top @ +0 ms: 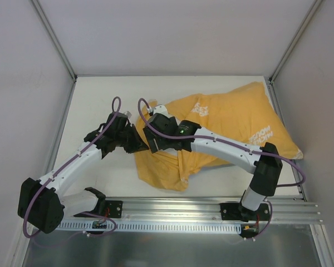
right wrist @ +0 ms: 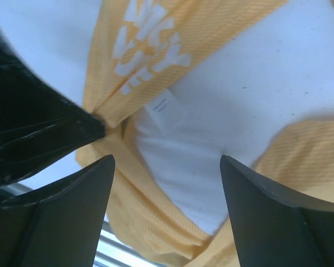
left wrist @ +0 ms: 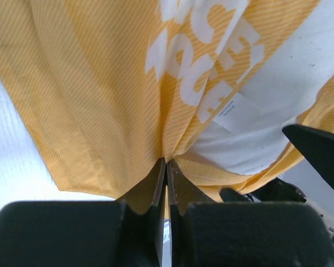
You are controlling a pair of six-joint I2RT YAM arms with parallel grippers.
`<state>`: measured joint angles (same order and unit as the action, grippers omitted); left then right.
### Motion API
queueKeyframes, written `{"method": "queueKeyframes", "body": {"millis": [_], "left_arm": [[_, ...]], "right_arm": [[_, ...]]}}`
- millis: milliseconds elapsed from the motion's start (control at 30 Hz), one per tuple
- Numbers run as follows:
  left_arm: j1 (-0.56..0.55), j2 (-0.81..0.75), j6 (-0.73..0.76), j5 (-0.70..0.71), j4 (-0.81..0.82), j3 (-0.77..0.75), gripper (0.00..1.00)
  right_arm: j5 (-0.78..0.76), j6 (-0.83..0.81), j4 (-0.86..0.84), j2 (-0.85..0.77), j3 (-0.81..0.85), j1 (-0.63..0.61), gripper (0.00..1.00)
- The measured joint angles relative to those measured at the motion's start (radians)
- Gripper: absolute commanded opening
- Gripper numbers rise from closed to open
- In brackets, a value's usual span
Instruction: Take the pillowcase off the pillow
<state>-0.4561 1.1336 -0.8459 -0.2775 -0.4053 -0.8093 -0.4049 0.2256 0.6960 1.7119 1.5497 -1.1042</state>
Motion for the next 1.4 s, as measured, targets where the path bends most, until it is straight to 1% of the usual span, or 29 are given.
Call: {"method": "queueKeyframes", "body": {"millis": [100, 133, 167, 333, 500, 667, 700, 733, 767, 800, 833, 933, 1033, 1133, 1200, 1300, 1400], "left_arm": [[0.004, 0.0, 0.0, -0.001, 0.0, 0.006, 0.0], [0.006, 0.0, 0.0, -0.002, 0.0, 0.006, 0.0], [0.01, 0.0, 0.0, -0.002, 0.001, 0.006, 0.0], [0.013, -0.001, 0.001, -0.002, 0.0, 0.006, 0.0], [0.013, -0.003, 0.001, -0.002, 0.0, 0.008, 0.0], [0.025, -0.004, 0.001, -0.006, -0.001, 0.019, 0.0], [0.026, -0.004, 0.001, -0.006, -0.001, 0.021, 0.0], [0.026, -0.004, 0.001, -0.006, -0.003, 0.021, 0.0], [0.026, -0.004, 0.002, -0.006, -0.003, 0.021, 0.0], [0.026, -0.005, 0.002, -0.006, -0.003, 0.021, 0.0], [0.026, -0.005, 0.004, -0.006, -0.003, 0.021, 0.0], [0.026, -0.005, 0.016, -0.007, -0.003, 0.021, 0.0], [0.03, -0.005, 0.026, -0.02, 0.0, 0.021, 0.0], [0.035, -0.005, 0.032, -0.066, 0.023, 0.021, 0.0], [0.039, -0.005, 0.035, -0.113, 0.053, 0.023, 0.0], [0.035, -0.01, 0.037, -0.174, 0.14, 0.033, 0.0], [0.026, -0.045, 0.044, -0.209, 0.216, 0.053, 0.0]], "right_arm": [[0.024, -0.008, -0.027, -0.024, 0.0, -0.017, 0.84], [0.03, -0.011, -0.034, -0.028, 0.001, -0.021, 0.87], [0.03, -0.016, -0.034, -0.029, 0.008, -0.022, 0.88], [-0.002, -0.013, -0.024, 0.006, 0.027, 0.002, 0.92], [-0.052, 0.014, 0.019, 0.043, -0.008, 0.039, 0.95], [-0.073, 0.029, 0.053, 0.134, 0.023, 0.048, 0.93], [-0.07, 0.028, 0.056, 0.158, 0.031, 0.048, 0.89], [-0.066, 0.028, 0.062, 0.177, 0.039, 0.048, 0.79], [-0.063, 0.024, 0.065, 0.193, 0.046, 0.048, 0.62], [-0.059, 0.015, 0.067, 0.204, 0.05, 0.048, 0.36], [-0.054, 0.006, 0.071, 0.213, 0.056, 0.049, 0.01], [-0.034, -0.002, 0.08, 0.221, 0.076, 0.066, 0.01], [0.012, -0.002, 0.102, 0.219, 0.119, 0.117, 0.01], [0.042, 0.002, 0.124, 0.217, 0.184, 0.18, 0.01], [0.045, 0.012, 0.179, 0.23, 0.293, 0.23, 0.01], [0.052, 0.042, 0.226, 0.244, 0.42, 0.3, 0.01], [0.073, 0.082, 0.265, 0.25, 0.464, 0.363, 0.01]]}}
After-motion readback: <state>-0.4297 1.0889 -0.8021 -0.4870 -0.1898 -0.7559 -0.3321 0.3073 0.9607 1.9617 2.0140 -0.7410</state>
